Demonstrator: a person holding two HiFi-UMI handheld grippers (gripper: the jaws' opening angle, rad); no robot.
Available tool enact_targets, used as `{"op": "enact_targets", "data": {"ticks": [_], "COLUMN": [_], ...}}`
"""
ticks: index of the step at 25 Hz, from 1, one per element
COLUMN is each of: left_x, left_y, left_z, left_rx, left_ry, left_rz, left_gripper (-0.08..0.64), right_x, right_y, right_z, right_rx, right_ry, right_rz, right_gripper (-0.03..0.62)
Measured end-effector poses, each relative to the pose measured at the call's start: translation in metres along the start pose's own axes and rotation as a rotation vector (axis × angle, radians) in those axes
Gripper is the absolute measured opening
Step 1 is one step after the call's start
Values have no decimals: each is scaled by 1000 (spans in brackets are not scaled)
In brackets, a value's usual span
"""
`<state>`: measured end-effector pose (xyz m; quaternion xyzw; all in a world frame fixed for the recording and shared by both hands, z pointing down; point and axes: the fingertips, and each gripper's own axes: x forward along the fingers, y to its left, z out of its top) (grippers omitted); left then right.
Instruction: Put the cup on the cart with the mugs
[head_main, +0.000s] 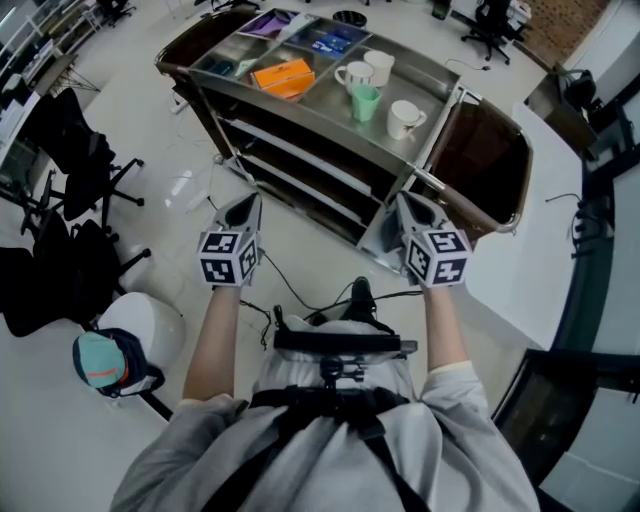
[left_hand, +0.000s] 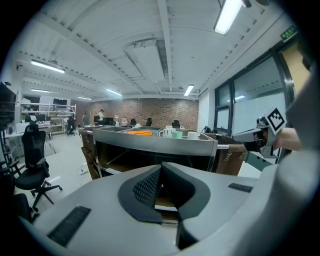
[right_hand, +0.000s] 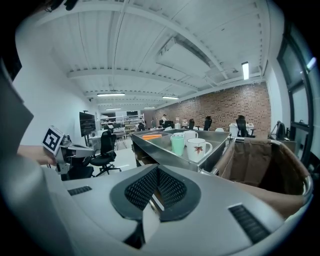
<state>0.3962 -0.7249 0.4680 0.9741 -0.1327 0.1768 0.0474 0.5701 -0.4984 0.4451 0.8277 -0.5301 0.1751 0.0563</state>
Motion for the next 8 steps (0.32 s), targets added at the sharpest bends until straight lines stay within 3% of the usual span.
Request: {"op": "enact_targets", "data": {"ticks": [8], "left_x": [2], "left_y": [-4], "left_z": [-4], "left_rx": [-12], "left_ry": [-1], "left_rz": [-6], "left_gripper": [2], "right_x": [3], "right_y": [-4], "right_z": [2], "right_rx": [-2], "right_ry": [1], "right_rz": [-1], "right_gripper": [0]}}
